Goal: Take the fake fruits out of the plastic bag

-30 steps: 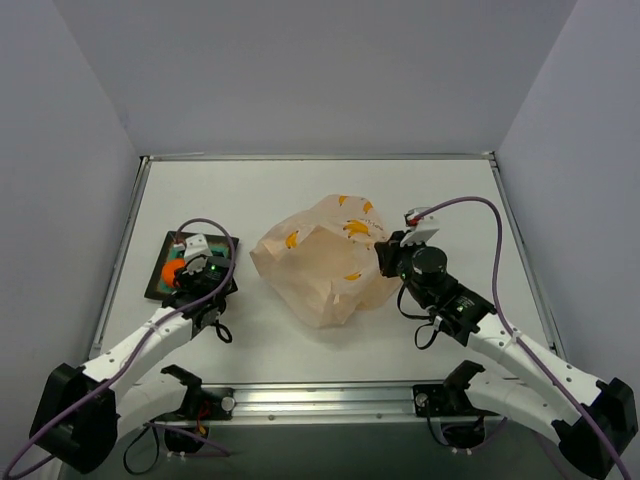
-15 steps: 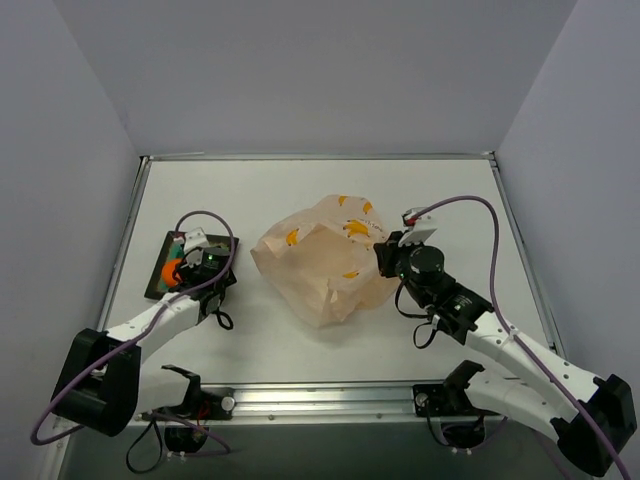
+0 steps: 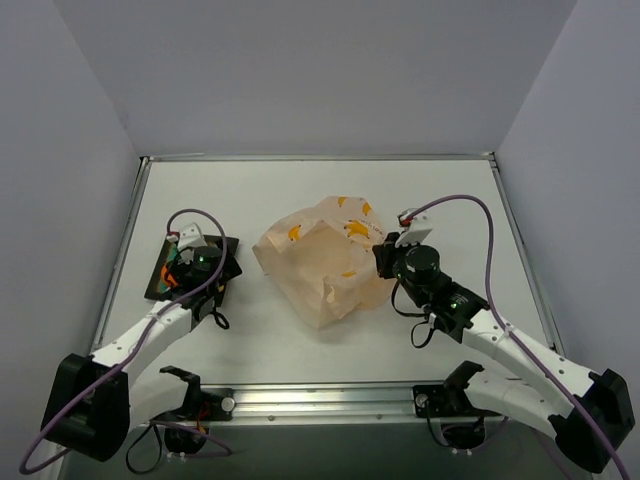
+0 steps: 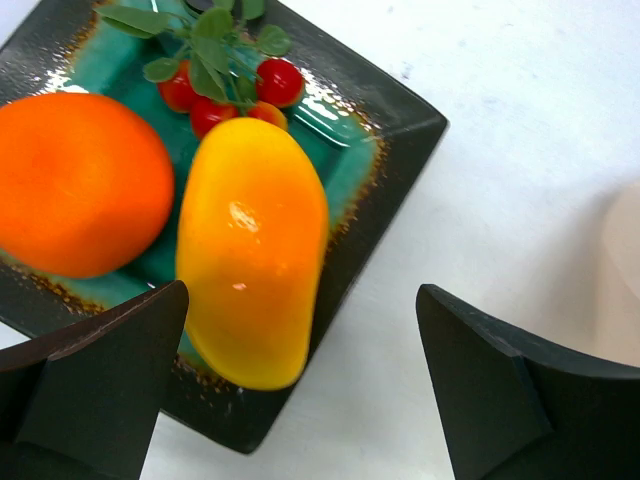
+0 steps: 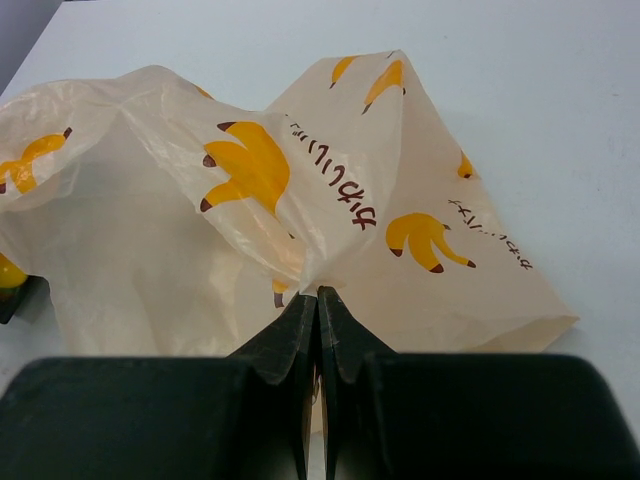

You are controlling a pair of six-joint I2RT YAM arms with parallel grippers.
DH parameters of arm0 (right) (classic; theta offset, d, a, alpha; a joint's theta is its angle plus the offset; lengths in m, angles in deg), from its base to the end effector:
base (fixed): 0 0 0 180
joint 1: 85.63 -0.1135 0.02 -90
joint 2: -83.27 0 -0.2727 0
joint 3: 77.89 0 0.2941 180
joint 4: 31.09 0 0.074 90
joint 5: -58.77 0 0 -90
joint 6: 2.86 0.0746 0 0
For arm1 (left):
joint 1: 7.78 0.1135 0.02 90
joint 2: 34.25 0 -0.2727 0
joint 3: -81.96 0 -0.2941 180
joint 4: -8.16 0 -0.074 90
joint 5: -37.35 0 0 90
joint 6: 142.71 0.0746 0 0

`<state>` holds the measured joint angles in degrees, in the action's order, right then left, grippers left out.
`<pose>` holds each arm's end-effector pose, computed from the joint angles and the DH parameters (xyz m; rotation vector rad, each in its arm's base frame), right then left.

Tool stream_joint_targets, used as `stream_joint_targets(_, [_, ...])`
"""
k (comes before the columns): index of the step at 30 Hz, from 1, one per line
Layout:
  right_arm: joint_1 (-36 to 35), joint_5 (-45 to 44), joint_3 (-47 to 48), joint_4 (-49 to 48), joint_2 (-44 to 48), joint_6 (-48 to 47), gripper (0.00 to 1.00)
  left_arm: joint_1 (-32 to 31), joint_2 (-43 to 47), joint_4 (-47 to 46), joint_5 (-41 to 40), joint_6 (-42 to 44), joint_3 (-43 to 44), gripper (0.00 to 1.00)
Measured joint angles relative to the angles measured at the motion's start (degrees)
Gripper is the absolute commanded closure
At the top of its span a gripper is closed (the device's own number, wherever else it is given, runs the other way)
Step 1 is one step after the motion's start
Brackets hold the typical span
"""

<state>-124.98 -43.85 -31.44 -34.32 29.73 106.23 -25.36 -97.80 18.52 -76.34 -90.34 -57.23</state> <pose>0.2394 0.1752 0.2866 -0.1232 1.6661 0.5980 0.2845 -0.0587 0.1663 -0.5960 2.0109 -0.1359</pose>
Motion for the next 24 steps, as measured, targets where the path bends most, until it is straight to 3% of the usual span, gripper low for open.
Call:
stream_joint_targets(8, [0.0,-0.5,0.0,0.0,0.1,0.4,1.0,-3.4,11.0,6.1,8.0,-1.0,1.8,0.06])
stream_joint_targets(14, [0.0,-1.7,0.0,1.2,1.8,0.4,1.0,-3.5,18.9,11.0,16.5,-0.6,11.3,0.06])
stream_joint_targets(24, [0.0,-2.0,2.2,5.5,5.9,0.5,0.93,-3.8,39.6,23.1,21.6,8.7,20.4,0.06])
